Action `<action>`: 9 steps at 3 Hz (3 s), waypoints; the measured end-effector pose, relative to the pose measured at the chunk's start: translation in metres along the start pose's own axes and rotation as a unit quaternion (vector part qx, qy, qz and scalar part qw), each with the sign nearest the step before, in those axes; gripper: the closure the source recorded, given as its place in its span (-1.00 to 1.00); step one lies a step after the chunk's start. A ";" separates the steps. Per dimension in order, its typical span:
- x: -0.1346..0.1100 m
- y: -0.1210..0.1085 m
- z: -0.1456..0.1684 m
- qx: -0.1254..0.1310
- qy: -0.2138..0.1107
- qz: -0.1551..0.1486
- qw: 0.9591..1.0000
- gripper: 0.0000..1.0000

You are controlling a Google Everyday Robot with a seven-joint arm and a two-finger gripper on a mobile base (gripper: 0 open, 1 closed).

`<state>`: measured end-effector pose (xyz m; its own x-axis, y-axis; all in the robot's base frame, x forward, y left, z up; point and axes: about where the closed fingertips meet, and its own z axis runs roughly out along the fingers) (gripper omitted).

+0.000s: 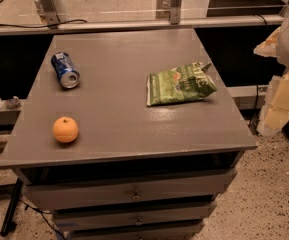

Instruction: Move green jalapeno chip bag near pepsi can

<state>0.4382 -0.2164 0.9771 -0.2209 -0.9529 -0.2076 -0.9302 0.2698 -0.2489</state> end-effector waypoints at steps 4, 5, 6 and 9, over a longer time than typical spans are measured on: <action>-0.022 -0.089 0.053 0.046 -0.104 0.001 0.993 -1.00; -0.013 -0.128 0.093 0.031 -0.146 0.044 0.988 -1.00; -0.008 -0.150 0.136 0.004 -0.172 0.092 0.981 -1.00; -0.049 -0.144 0.181 -0.073 -0.182 0.171 0.966 -0.17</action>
Offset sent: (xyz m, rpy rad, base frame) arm 0.0274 0.0117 -0.0075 0.0519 -0.0687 0.0424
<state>0.6364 -0.1837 0.8523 -0.4300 -0.6925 -0.5792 -0.8578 0.5134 0.0229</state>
